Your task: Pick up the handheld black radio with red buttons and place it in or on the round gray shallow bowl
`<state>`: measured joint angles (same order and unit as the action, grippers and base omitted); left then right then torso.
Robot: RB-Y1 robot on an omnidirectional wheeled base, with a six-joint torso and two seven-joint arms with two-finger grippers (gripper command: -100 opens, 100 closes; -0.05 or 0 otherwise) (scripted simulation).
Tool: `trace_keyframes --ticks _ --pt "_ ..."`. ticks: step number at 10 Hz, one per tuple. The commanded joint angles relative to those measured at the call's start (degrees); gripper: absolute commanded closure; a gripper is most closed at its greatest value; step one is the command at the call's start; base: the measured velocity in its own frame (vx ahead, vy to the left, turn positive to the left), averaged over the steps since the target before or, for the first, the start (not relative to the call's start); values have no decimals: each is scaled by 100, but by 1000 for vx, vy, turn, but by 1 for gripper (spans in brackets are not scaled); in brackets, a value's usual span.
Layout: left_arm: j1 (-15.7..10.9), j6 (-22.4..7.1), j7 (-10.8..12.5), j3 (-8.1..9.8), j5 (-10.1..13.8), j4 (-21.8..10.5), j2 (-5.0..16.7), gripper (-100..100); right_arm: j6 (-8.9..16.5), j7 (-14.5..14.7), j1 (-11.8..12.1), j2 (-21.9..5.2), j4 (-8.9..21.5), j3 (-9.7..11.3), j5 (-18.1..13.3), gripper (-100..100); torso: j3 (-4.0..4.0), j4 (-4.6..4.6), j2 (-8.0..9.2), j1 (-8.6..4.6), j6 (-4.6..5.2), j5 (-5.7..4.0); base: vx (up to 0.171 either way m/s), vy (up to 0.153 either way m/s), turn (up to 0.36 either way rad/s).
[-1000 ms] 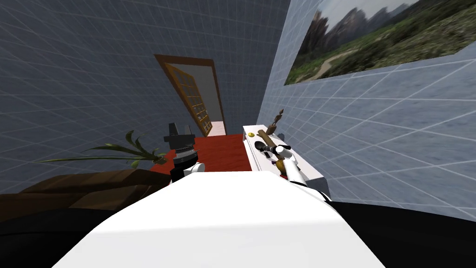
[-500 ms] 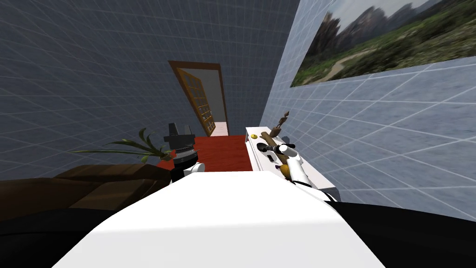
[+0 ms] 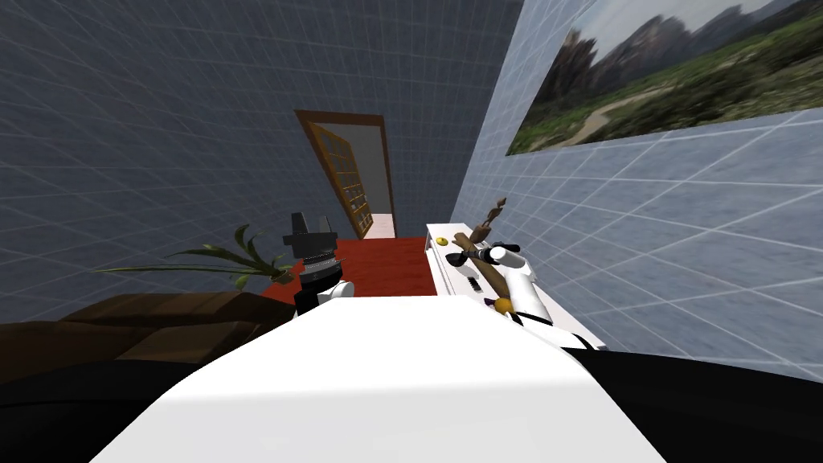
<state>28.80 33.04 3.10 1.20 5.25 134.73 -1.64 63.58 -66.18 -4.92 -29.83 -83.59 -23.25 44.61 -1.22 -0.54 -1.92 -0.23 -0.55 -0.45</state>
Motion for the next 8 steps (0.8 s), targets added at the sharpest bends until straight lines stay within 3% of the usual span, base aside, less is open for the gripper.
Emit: trace_keyframes --ticks 1,3,8 --pt "0 0 0 0 0 0 0 0 130 -118 44 -157 -151 36 164 100 0 0 0 0 0 0 171 28 -206" --pt "0 0 0 0 0 0 0 0 259 -198 67 -317 -302 112 387 100 10 2 20 -1 9 -3 102 38 -257" --pt "-2 -1 0 0 0 -1 0 0 528 -322 114 -649 -650 335 970 100 44 15 78 -6 8 -8 17 40 -256"
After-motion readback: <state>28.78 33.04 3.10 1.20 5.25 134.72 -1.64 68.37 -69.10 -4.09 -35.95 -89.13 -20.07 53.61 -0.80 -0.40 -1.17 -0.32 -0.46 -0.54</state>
